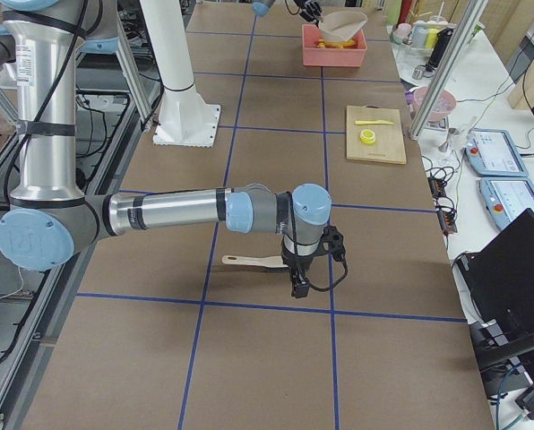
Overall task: Sweep and dump trash into bin
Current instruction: 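Tilt the dustpan with the left gripper to dump items into the bin, then carry the empty dustpan back and lower it onto the table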
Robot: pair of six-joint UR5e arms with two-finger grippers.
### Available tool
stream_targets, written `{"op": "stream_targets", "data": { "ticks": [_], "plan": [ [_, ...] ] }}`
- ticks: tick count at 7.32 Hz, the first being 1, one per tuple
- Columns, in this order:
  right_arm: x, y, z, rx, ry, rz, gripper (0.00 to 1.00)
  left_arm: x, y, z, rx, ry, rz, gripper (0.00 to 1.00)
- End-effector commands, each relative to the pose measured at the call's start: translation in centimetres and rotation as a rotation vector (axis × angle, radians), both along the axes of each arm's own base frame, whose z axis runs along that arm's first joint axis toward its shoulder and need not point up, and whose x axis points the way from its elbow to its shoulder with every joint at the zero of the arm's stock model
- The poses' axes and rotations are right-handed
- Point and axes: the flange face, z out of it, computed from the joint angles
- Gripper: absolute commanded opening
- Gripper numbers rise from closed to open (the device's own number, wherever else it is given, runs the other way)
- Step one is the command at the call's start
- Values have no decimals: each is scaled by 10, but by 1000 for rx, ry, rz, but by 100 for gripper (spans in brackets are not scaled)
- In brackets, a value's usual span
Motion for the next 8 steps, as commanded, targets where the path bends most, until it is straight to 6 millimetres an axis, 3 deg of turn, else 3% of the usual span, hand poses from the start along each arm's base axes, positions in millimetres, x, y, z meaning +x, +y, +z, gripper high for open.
{"op": "stream_targets", "data": {
  "ticks": [1,5,6,8],
  "plan": [
    [0,0,1,-3,1,-1,100,4,-4,-16,296,-252,54,0],
    [0,1,4,-11,0,-1,100,28,-16,-21,286,-331,195,0],
    [0,1,4,-11,-2,-1,100,47,-22,-30,269,-347,266,0],
    [0,0,3,-8,0,-1,100,139,-3,-33,222,-268,663,0]
  ]
}}
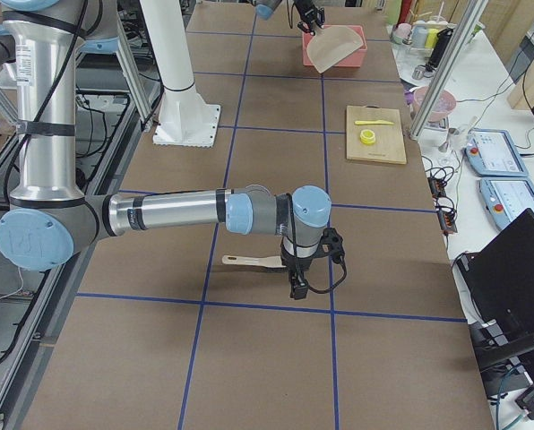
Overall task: Sweep and dump trash into bin
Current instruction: 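Carry the empty dustpan back and lower it onto the table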
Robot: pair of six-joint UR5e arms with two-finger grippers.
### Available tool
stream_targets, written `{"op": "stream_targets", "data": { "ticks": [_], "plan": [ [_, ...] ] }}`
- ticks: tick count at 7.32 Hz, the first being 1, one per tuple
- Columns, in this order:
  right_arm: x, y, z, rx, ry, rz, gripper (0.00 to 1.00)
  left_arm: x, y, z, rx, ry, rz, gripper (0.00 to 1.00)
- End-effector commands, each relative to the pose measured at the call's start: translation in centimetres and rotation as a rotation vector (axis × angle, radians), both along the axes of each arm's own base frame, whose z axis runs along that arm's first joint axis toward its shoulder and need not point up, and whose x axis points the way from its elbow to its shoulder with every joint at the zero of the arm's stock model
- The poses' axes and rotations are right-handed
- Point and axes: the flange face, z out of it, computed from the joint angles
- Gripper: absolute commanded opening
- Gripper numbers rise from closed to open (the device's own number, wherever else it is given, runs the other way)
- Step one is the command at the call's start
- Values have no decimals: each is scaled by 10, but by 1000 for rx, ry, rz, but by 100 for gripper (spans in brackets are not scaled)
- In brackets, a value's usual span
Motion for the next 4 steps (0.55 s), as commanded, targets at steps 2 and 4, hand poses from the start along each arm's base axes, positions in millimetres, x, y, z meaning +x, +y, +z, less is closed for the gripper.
{"op": "stream_targets", "data": {
  "ticks": [2,4],
  "plan": [
    [0,1,1,-2,1,0,100,116,0,-23,-168,1,422,0],
    [0,1,1,0,1,0,100,152,2,-44,-120,-2,489,0]
  ]
}}
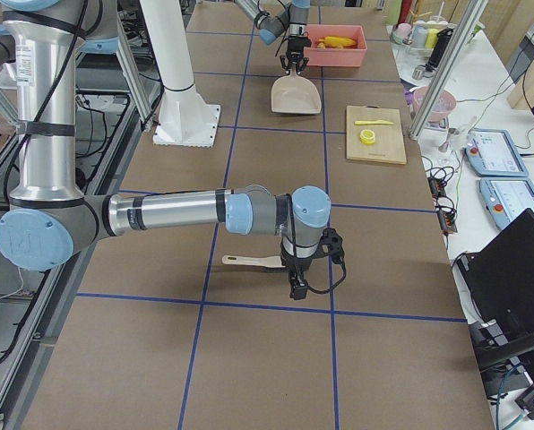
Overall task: Sweep and dump trash into bin
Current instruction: 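Carry the empty dustpan back and lower it onto the table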
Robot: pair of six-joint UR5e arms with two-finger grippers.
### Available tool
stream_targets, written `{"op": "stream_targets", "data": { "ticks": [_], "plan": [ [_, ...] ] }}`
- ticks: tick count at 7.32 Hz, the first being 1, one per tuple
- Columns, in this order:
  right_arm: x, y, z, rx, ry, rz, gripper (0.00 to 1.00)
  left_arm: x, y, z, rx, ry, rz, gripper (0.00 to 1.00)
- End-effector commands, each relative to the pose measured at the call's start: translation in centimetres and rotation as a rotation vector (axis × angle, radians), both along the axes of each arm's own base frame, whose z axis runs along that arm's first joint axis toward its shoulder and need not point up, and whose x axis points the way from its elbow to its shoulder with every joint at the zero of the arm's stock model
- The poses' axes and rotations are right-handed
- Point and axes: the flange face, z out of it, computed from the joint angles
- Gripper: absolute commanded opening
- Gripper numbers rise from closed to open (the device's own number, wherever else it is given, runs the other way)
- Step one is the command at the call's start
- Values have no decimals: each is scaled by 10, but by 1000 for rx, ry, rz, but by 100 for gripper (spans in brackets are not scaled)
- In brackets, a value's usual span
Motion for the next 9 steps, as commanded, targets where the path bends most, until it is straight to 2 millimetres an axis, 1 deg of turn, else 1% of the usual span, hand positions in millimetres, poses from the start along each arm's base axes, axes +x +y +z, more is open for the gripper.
{"op": "stream_targets", "data": {
  "ticks": [1,3,4,5,6,8,9],
  "plan": [
    [0,0,0,1,0,0,100,19,-2,-22,143,27,63,0],
    [0,-1,1,-1,0,0,100,14,-10,-29,366,27,13,0],
    [0,2,4,-8,1,0,100,16,-11,-27,394,16,-1,0],
    [0,0,2,-1,0,0,100,17,-9,-22,388,18,-10,0],
    [0,1,3,-4,0,0,100,24,0,-18,373,26,-19,0],
    [0,1,3,-4,-1,0,100,25,5,-27,217,41,-60,0],
    [0,1,2,-3,-1,0,100,30,9,-26,202,40,-55,0]
  ]
}}
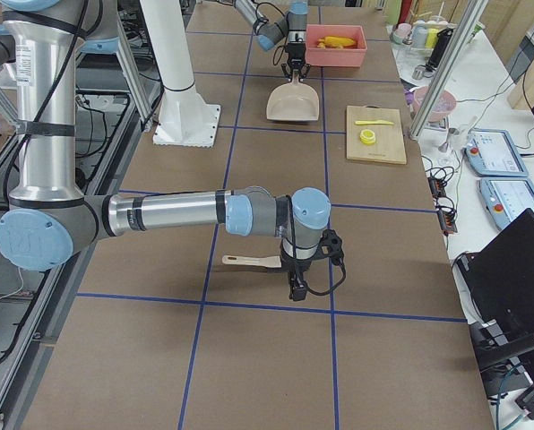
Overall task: Sweep and dump trash into bin
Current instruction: 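Carry the empty dustpan back and lower it onto the table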
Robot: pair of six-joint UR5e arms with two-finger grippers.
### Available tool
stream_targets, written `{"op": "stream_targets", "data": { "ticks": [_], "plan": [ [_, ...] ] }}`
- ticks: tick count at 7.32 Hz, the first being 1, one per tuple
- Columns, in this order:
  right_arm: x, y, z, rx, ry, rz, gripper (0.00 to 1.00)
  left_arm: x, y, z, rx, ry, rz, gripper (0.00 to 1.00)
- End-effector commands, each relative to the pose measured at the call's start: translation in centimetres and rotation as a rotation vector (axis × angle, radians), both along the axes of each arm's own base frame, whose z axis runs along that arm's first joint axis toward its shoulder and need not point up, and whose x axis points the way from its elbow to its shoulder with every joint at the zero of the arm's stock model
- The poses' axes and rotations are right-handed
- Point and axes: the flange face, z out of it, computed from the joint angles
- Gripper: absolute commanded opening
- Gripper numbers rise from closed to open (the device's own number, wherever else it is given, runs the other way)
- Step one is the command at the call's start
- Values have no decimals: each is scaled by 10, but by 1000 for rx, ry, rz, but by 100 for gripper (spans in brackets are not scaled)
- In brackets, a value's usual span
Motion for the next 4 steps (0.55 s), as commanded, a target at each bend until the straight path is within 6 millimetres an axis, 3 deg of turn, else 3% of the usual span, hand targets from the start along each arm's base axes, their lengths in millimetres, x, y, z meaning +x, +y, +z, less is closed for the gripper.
{"op": "stream_targets", "data": {
  "ticks": [1,4],
  "plan": [
    [0,0,0,0,0,0,100,5,5,1,-51,2,-2,0],
    [0,-2,-2,8,1,0,100,4,13,10,-28,15,4,0]
  ]
}}
